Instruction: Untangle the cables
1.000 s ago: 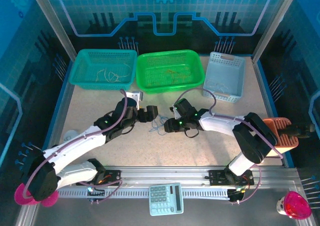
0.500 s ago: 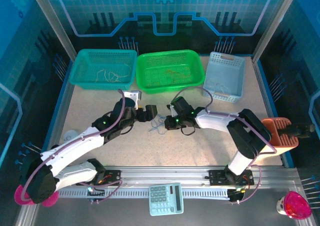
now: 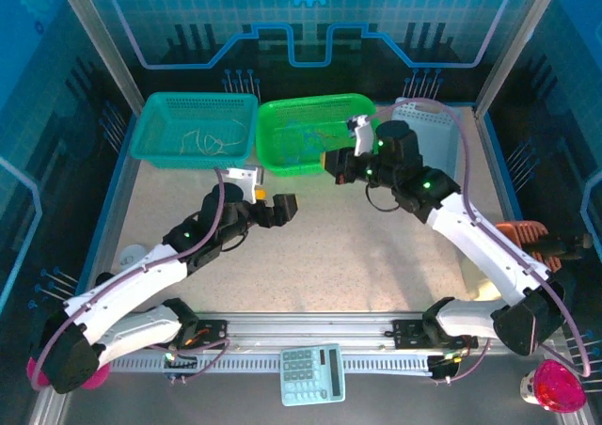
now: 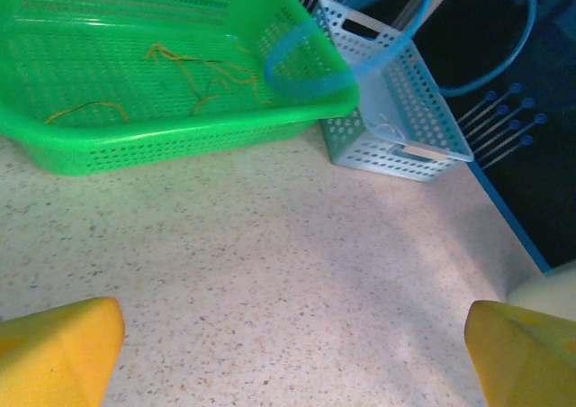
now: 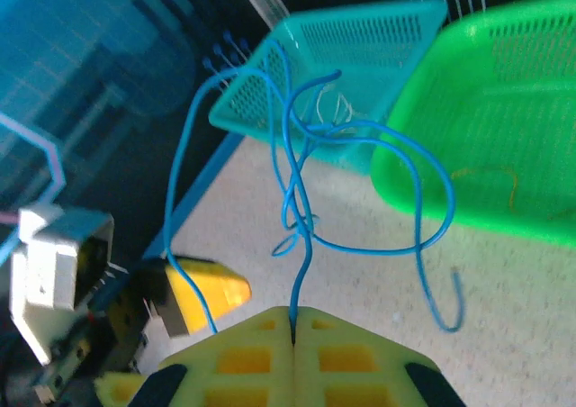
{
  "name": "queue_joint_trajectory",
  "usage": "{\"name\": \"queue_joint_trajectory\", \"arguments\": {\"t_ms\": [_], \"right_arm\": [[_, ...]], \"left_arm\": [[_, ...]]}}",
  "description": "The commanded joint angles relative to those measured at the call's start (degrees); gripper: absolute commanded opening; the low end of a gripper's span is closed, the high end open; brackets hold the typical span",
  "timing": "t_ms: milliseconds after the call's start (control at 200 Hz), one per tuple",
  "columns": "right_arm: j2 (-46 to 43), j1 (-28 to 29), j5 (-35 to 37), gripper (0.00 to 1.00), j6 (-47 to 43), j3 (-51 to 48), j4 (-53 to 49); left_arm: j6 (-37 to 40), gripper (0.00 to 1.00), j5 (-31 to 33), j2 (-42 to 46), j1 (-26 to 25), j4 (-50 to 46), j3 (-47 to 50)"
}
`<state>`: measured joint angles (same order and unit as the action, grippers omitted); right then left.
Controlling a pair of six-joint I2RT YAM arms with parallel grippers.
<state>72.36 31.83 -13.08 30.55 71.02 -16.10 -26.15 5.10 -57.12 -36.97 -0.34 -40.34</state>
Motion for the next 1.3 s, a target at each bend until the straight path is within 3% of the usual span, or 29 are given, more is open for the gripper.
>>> {"name": "queue_joint_trajectory", "arguments": {"t_ms": [0, 295, 525, 1065, 1296], "right_arm": [[0.58, -1.20, -2.96, 0.00, -1.96, 1.72, -3.66], [-0.87, -1.70, -4.03, 0.00, -1.73, -2.81, -1.96], [-2.57, -1.69, -5.66, 0.00, -0.29, -7.48, -0.66], [-3.46, -0.11, -6.23, 0.00, 0.92, -9.59, 0.78], [-3.50, 0.86, -6.03, 0.00, 1.27, -10.09, 1.24]], "left_arm": [[3.29, 0.99, -3.09, 1.73, 0.30, 2.93, -1.55], [-2.84, 0.99, -3.43, 3.56, 2.07, 3.24, -3.84], [-11.04, 0.99, -9.62, 0.37, 5.28, 5.76, -5.03], [-18.58, 0.99, -10.64, -9.63, 5.95, 9.38, -6.50], [-19.17, 0.85, -11.95, -12.60, 6.01, 11.49, -6.82]]}}
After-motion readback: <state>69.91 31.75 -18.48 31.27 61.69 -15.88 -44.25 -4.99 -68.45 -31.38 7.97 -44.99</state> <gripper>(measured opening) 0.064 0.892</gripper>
